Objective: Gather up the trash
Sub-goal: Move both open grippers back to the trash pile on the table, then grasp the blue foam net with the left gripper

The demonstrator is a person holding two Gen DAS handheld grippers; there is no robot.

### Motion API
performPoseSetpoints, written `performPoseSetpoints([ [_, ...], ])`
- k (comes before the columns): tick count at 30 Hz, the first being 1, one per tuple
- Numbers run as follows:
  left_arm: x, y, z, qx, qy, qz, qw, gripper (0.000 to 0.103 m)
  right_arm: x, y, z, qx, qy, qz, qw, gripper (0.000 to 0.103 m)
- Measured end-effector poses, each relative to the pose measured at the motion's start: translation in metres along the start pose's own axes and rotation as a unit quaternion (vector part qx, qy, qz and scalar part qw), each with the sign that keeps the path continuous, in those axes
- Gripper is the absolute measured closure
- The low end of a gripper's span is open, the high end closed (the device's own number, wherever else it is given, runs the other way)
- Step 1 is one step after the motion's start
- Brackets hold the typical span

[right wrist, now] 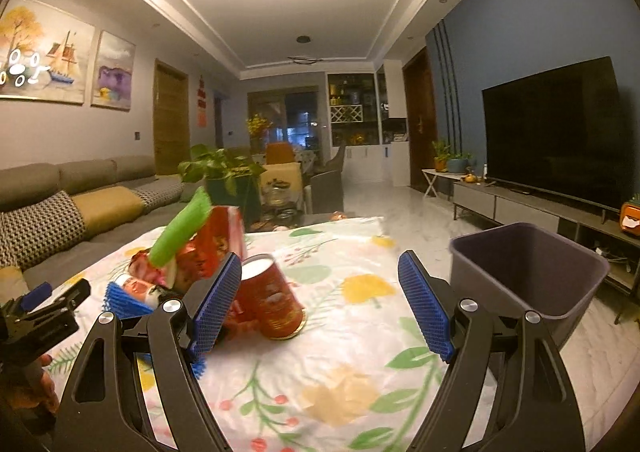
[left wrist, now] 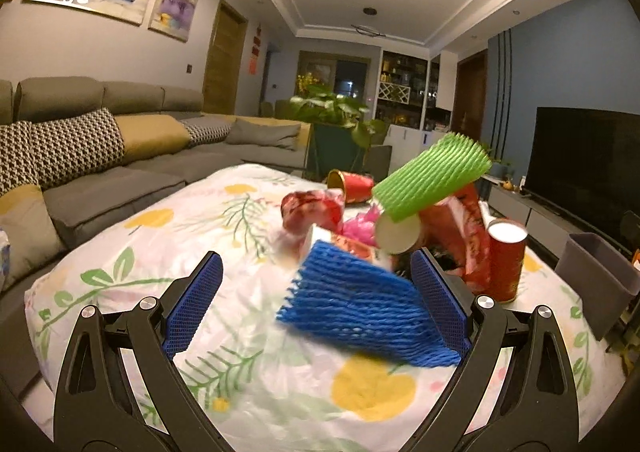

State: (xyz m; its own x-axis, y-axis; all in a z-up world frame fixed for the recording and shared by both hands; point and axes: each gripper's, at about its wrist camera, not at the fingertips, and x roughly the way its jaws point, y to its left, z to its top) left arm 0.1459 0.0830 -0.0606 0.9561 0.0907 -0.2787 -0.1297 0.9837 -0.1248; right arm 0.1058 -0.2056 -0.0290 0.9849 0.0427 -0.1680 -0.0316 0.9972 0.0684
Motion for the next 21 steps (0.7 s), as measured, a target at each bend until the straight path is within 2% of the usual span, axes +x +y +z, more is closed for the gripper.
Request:
performPoseSetpoints([
  [8, 0.027, 0.006, -0.010, 0.013, 0.023, -0.031, 0.9992, 0.011, 0.015, 0.022, -0.011, -0.006, 0.010, 0.021, 1.000, 0.024],
  [15, 0.062, 0.018, -0.011, 0.005, 0.079, -0.078, 0.9938, 0.025, 0.029, 0.042, -0.016, -0.019, 0.018, 0.042, 0.999, 0.024],
  [18, 0.071, 0.017, -0.014, 0.015, 0.099, -0.087, 0.9911, 0.041, 0.034, 0.050, -0.018, -0.022, 0.020, 0.051, 0.998, 0.024],
  [20, 0.075, 0.016, -0.018, 0.022, 0.113, -0.096, 0.9888, 0.061, 0.036, 0.055, -0.018, -0.025, 0.021, 0.055, 0.998, 0.024],
  [21, 0.075, 0.017, -0.020, 0.022, 0.116, -0.100, 0.9879, 0.065, 0.038, 0.058, -0.018, -0.027, 0.022, 0.057, 0.998, 0.024],
])
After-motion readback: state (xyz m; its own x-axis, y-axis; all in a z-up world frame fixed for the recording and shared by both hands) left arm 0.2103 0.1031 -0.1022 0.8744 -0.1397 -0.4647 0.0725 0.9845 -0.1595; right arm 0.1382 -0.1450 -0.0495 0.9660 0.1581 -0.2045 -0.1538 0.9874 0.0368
